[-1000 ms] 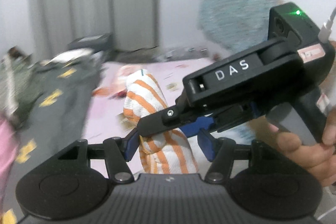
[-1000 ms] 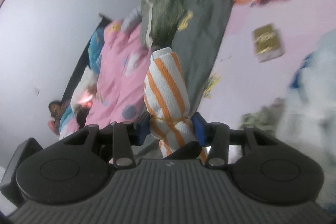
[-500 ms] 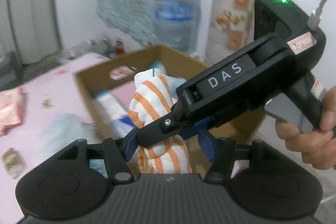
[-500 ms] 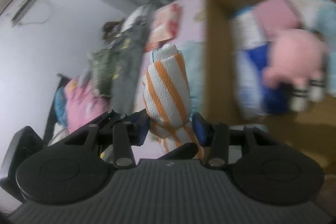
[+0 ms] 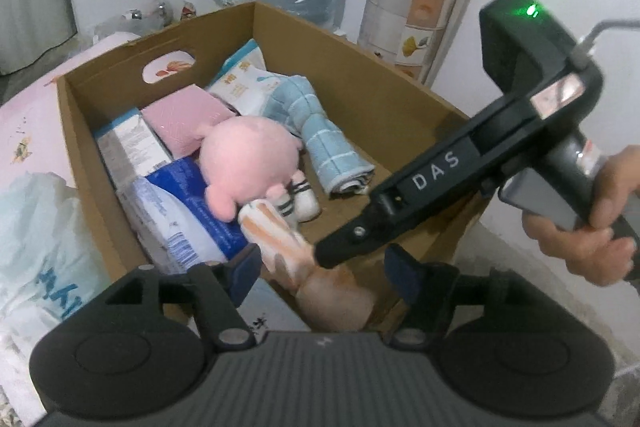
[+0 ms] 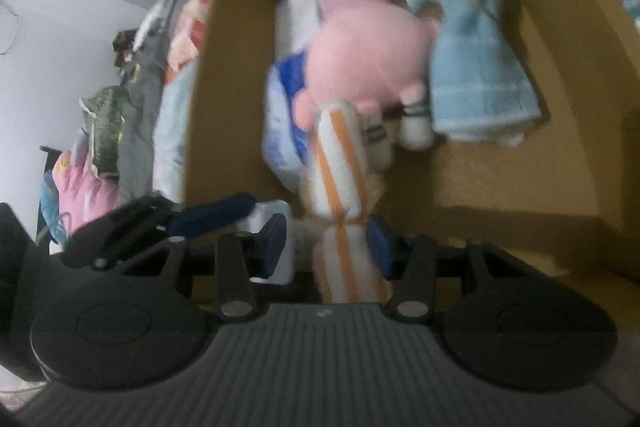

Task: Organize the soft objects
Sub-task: 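Carry the sock bundle over the box and release it with the right gripper, then move the open right gripper back over the bed to the gold box, then close the right gripper on the gold snack box and lift it, then carry the gold box into the cardboard box and open the right gripper, then move the right gripper back to the green floral scrunchie on the bed, then grasp the green floral scrunchie with the right gripper, then carry the scrunchie into the box and release it with the right gripper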

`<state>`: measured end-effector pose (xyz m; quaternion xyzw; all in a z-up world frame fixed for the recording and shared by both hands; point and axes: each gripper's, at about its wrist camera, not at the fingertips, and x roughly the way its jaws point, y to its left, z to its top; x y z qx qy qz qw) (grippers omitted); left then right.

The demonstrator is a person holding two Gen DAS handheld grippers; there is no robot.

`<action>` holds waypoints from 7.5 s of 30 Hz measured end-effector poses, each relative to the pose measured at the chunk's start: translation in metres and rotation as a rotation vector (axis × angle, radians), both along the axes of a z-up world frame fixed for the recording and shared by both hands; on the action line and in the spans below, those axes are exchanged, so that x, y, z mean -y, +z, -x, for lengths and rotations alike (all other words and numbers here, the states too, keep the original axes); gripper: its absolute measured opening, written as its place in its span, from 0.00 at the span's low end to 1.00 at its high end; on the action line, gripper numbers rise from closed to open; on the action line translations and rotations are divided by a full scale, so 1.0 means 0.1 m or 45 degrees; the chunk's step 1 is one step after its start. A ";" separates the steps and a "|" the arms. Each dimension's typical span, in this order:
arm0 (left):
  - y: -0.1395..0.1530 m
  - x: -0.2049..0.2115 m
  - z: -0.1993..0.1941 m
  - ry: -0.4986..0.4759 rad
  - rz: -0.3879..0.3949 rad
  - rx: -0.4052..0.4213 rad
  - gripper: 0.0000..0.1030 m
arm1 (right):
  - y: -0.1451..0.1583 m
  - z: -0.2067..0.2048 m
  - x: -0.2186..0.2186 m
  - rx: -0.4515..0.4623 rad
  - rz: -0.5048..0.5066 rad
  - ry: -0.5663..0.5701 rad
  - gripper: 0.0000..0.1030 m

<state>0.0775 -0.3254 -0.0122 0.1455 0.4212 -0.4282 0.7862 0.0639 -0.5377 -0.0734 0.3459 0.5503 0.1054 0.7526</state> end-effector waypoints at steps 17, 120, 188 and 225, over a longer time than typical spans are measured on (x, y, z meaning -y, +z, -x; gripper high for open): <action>0.42 -1.00 -0.18 0.328 0.083 0.161 0.80 | 0.08 -0.25 -0.10 0.084 0.015 -0.058 0.48; 0.01 0.17 -0.15 0.059 0.079 -0.155 0.65 | 0.12 0.00 0.28 -0.091 0.091 -0.139 0.44; -0.77 -3.10 -0.26 0.914 0.043 0.037 0.34 | -0.25 -2.09 -4.38 -0.055 0.275 0.912 0.36; 0.17 0.65 0.28 -0.062 0.206 0.135 0.40 | 0.89 0.03 0.25 0.212 0.240 -0.128 0.29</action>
